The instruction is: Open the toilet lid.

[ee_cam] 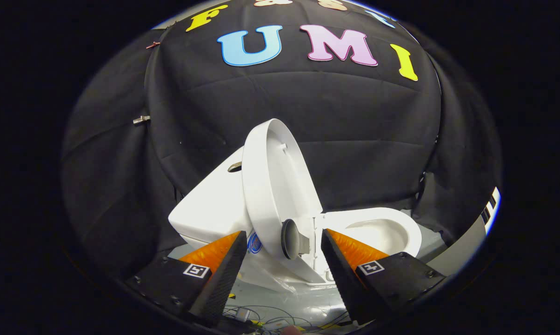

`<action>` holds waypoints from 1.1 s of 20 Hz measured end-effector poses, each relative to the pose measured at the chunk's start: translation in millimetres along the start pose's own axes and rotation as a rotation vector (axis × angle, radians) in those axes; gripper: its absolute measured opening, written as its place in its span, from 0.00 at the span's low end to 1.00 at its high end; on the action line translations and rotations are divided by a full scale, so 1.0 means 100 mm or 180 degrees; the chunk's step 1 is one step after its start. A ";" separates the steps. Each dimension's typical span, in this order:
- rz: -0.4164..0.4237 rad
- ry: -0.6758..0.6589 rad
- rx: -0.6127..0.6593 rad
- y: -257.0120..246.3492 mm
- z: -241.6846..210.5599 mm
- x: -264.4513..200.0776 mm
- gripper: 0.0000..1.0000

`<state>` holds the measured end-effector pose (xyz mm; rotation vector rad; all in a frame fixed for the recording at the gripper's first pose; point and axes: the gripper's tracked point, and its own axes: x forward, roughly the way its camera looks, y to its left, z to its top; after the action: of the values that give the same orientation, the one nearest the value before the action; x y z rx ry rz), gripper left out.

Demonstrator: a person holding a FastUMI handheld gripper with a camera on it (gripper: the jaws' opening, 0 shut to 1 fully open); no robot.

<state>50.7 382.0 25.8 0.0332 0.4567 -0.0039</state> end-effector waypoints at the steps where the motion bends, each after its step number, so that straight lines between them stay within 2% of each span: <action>1: 0.0076 -0.0052 0.0020 0.03 0.05 -0.04 1.00; 8: 0.0427 -0.0305 0.0088 -0.08 0.30 -0.47 1.00; 15: 0.0762 -0.0514 0.0077 -0.42 0.49 -0.85 0.99; 19: 0.0801 -0.0668 0.0017 -0.75 0.69 -0.95 0.99; 22: 0.0735 -0.0762 -0.0068 -1.08 0.80 -0.95 0.99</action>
<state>-0.1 271.2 135.9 0.0634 0.2114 0.2217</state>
